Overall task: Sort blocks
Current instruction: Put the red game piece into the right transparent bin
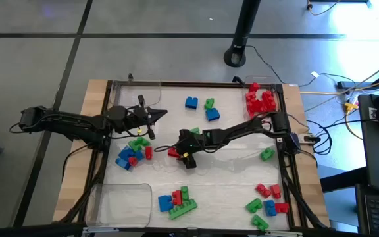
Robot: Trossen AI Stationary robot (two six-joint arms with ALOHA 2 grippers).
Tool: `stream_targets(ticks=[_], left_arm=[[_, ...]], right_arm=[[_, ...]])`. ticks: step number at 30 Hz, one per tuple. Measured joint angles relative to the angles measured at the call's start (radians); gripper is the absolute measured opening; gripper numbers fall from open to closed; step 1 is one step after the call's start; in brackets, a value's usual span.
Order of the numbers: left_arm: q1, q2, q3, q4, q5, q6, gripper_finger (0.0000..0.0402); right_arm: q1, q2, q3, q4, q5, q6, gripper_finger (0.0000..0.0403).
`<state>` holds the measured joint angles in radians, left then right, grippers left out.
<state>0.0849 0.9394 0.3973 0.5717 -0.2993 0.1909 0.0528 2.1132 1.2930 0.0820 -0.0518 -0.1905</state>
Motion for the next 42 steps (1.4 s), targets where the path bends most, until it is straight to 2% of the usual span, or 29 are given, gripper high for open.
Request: stream_targets(ticks=[5, 13, 33, 42], left_arm=[[0.0, 0.0, 0.0, 0.001, 0.0, 0.0, 0.0004], [0.0, 0.0, 0.0, 0.001, 0.0, 0.0, 0.0004], [0.0, 0.0, 0.0, 0.001, 0.0, 0.0, 0.0004], [0.0, 0.0, 0.0, 0.001, 0.0, -0.001, 0.0004]], right_arm=[[0.0, 0.0, 0.0, -0.029, 0.033, 0.001, 0.0259], [0.001, 0.0, 0.0, -0.028, 0.01, -0.033, 0.0192], [0.0, 0.0, -0.001, -0.026, 0.131, -0.159, 0.0009], [0.0, -0.007, -0.003, -0.027, 0.155, -0.203, 0.0003]])
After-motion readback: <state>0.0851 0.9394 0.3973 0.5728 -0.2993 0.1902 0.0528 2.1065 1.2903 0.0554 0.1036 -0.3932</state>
